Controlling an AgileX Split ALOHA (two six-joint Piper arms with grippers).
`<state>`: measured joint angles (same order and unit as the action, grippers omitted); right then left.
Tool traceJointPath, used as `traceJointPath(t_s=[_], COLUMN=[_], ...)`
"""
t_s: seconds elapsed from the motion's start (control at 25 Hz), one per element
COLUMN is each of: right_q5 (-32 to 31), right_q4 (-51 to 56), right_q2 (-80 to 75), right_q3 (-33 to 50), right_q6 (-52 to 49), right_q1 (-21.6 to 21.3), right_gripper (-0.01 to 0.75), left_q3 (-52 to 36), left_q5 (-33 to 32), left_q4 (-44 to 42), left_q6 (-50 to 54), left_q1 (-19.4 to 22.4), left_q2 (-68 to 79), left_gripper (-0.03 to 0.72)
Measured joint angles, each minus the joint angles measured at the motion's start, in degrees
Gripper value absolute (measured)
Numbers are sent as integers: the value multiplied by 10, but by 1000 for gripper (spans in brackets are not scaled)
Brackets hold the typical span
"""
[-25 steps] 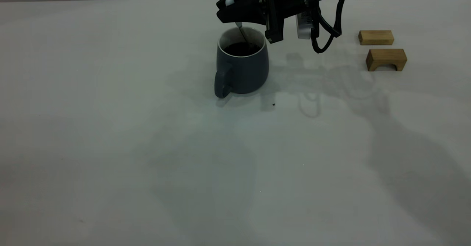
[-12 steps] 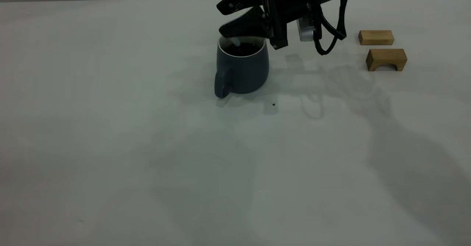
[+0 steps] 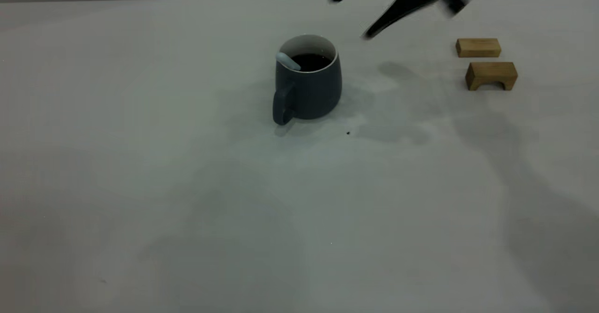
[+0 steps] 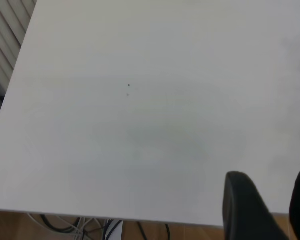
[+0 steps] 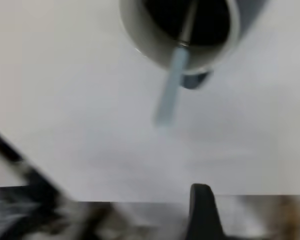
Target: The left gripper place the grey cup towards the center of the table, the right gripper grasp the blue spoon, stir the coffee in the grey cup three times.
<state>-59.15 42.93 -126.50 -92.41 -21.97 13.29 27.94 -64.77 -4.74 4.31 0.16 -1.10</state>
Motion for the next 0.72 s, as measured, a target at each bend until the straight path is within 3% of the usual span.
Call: traceJointPath(t_s=[0.16, 0.36, 0.72], right_q5=[-80, -104, -117], right_q4=[-133, -284, -358], right_q2=[96, 221, 460], right_q3=[0, 0, 46], right_q6=[0, 4, 156], right_q1=[0, -1, -1], right_gripper=[578, 578, 578], left_q3=[0, 0, 0], left_q5=[0, 0, 0], left_q4=[0, 0, 0], left_q6=[0, 0, 0], left_q1=[0, 0, 0], left_q2=[0, 0, 0], left_gripper=[299, 299, 299])
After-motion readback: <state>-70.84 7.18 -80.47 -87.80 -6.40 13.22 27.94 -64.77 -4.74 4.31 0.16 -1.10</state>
